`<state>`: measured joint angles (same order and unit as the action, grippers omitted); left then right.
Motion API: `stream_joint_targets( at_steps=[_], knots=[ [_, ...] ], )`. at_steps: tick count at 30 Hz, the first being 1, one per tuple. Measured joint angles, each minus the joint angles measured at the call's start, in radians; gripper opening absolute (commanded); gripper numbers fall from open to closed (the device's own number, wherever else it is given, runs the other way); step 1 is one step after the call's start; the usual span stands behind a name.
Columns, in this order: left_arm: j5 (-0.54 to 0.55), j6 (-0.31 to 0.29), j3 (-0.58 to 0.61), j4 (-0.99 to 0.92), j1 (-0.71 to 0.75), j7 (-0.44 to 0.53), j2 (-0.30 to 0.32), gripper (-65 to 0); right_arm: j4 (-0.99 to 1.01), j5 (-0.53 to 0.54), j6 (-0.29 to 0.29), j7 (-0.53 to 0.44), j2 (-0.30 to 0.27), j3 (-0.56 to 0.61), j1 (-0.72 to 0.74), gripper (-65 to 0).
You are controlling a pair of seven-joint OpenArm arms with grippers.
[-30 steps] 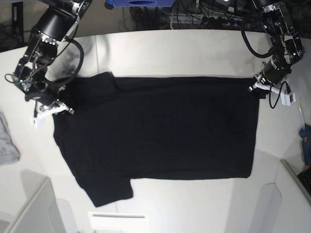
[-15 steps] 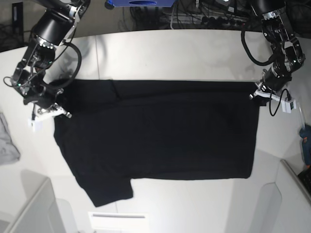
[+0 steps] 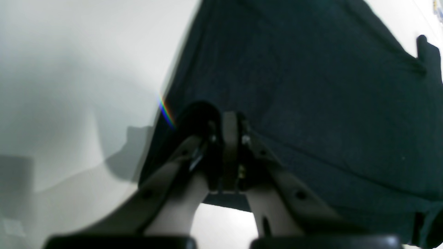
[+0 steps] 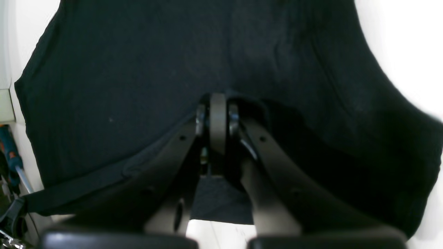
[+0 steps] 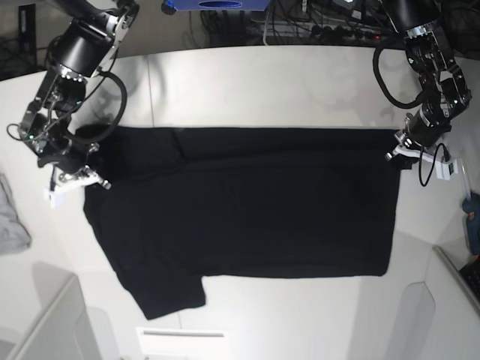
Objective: Fold the T-shirt properly
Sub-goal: 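Lift the shoulder corners with both grippers and shift the shirt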
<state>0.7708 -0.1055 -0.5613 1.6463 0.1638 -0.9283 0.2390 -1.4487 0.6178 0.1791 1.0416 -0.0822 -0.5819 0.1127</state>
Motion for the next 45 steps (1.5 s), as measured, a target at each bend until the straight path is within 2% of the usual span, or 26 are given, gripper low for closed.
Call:
stream_joint_targets(
  at_steps=[5,15,21,31,34,35,38,41,43,45],
  knots=[
    [-0.002,0.000,0.000,-0.043,-0.015,0.000,0.002,-65.0,0.047,0.001,0.000,-0.003,0.000,0.057,0.027,-65.0],
    [-0.004,0.000,0.000,-0.093,-0.045,-0.001,0.002,-65.0,0.070,0.002,0.000,-0.033,-0.013,0.060,0.037,-65.0],
    [-0.001,0.000,0.084,-0.093,-0.051,0.004,0.027,-65.0,0.070,-0.001,0.000,-0.037,-0.019,0.058,0.038,-65.0],
    [-0.004,0.000,0.079,-0.093,-0.064,0.004,0.031,-65.0,0.070,-0.001,0.000,-0.035,-0.019,0.058,0.039,-65.0],
    [-0.003,0.000,0.079,-0.093,-0.064,0.004,0.031,-65.0,0.070,-0.002,0.000,-0.036,-0.019,0.052,0.038,-47.9],
    [-0.004,0.000,0.079,-0.093,-0.064,0.004,0.031,-62.5,0.070,-0.001,0.000,-0.038,-0.019,0.051,0.038,-42.5],
    [-0.004,0.000,0.078,-0.093,-0.064,0.004,0.031,-43.6,0.070,-0.001,0.000,-0.040,-0.021,0.051,0.037,-32.4],
    [-0.003,0.000,0.078,-0.093,-0.064,0.005,0.031,-25.5,0.058,-0.002,0.000,-0.041,-0.021,0.047,0.035,-32.6],
    [-0.002,0.000,0.069,-0.089,-0.066,0.004,0.029,-17.1,0.010,0.000,-0.001,-0.082,-0.017,0.047,0.013,-33.8],
    [0.005,0.000,0.011,-0.065,-0.065,0.000,0.019,-11.0,-0.076,0.002,-0.002,-0.123,-0.013,0.047,-0.030,-35.9]
  ],
)
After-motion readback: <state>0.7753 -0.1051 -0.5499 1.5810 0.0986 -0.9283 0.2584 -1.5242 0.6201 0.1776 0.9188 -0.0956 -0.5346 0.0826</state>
